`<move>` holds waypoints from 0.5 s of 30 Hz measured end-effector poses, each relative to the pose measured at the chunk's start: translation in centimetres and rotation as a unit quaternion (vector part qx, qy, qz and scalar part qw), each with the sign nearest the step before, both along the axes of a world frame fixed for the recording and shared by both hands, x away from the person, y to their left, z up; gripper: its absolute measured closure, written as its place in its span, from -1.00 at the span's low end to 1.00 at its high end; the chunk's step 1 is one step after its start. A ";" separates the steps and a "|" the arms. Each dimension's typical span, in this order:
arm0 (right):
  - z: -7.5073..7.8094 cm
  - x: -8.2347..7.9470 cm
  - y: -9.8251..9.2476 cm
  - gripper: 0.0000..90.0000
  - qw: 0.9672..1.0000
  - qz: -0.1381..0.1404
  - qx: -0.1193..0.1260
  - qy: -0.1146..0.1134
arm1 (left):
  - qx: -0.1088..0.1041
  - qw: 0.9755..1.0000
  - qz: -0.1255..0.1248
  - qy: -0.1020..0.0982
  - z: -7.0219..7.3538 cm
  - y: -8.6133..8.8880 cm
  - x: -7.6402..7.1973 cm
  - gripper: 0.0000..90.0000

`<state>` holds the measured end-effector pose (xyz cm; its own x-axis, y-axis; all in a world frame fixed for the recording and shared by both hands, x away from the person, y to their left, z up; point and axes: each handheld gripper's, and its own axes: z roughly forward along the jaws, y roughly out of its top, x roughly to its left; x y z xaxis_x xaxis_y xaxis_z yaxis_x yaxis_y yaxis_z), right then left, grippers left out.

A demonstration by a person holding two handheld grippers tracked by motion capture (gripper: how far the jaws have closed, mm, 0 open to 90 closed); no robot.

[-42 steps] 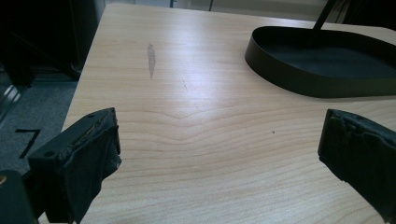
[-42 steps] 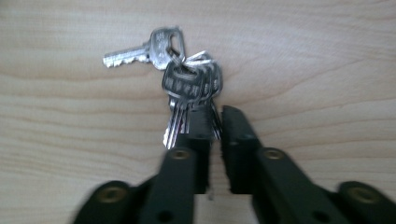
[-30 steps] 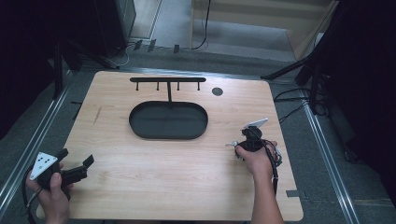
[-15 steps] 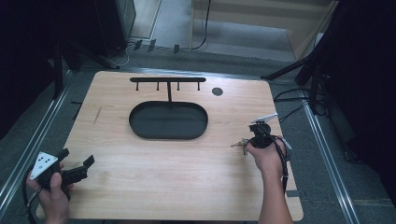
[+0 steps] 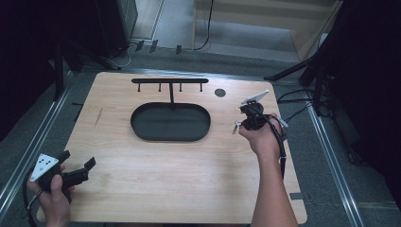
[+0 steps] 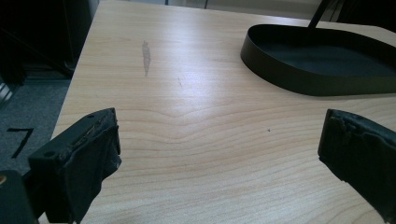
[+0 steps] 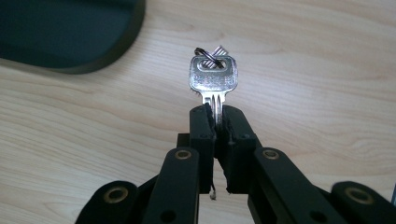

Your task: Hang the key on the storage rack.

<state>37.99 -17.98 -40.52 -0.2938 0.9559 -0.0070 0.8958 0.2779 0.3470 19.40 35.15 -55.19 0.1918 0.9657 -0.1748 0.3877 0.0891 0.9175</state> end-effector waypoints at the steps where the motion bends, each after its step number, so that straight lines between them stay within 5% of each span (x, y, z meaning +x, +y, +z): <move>1: 0.2 0.1 0.5 0.88 1.000 0.003 0.000 -0.002 | 0.000 1.000 0.000 0.000 0.0 0.0 0.0 -1.00; 15: 3.2 1.7 5.7 0.88 0.999 0.035 0.005 -0.013 | -0.003 1.000 0.001 -0.001 0.0 0.1 0.0 -1.00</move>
